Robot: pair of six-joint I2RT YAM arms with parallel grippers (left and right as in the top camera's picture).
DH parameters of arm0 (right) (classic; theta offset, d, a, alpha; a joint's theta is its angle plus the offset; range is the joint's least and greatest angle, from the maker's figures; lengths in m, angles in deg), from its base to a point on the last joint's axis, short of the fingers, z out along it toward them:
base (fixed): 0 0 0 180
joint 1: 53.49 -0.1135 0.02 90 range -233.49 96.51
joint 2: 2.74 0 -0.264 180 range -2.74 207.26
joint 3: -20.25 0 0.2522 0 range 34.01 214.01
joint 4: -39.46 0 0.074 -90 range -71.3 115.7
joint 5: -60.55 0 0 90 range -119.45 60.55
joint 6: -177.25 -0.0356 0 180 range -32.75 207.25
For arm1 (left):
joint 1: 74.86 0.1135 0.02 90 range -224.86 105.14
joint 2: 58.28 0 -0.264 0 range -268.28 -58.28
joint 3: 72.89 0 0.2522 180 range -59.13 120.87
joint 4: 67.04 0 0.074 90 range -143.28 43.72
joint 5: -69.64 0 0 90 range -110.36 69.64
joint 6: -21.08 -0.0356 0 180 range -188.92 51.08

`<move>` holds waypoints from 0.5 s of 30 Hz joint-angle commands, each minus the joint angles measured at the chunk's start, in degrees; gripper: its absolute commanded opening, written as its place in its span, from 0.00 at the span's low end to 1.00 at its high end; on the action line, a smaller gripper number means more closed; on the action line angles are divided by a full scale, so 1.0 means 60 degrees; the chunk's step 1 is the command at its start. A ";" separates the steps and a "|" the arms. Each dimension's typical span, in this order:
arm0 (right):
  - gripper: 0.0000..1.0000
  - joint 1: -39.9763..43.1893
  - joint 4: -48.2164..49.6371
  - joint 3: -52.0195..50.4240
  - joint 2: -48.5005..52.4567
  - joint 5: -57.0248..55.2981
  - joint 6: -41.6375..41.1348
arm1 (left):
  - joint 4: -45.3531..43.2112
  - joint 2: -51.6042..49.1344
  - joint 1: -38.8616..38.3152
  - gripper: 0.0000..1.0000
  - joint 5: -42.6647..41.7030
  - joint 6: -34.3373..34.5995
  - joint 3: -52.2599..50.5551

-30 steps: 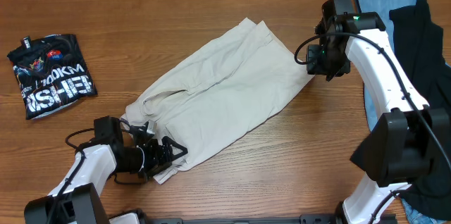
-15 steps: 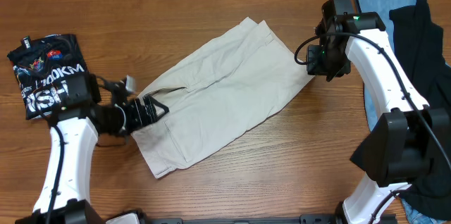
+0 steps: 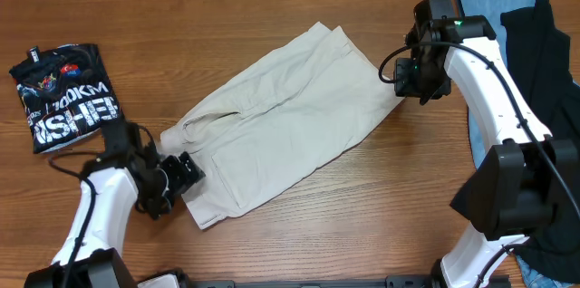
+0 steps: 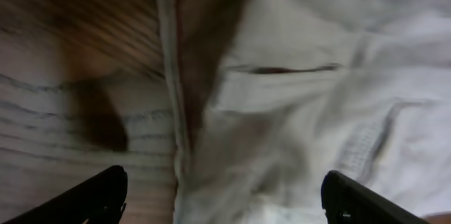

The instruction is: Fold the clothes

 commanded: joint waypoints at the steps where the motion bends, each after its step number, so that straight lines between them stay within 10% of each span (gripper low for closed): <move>1: 0.40 0.0000 -0.0011 -0.0011 0.0040 -0.0095 0.0033 | -0.0623 0.0058 0.0011 0.89 0.0313 0.0692 -0.0561; 7: 0.40 0.0000 -0.0044 -0.0011 0.0040 -0.0091 0.0029 | -0.1818 0.0058 0.0007 0.86 0.0495 0.0812 -0.1035; 15: 0.40 0.0000 -0.0124 -0.0015 0.0040 -0.0091 0.0022 | -0.2160 0.0047 0.0000 0.53 -0.0452 0.0812 -0.1286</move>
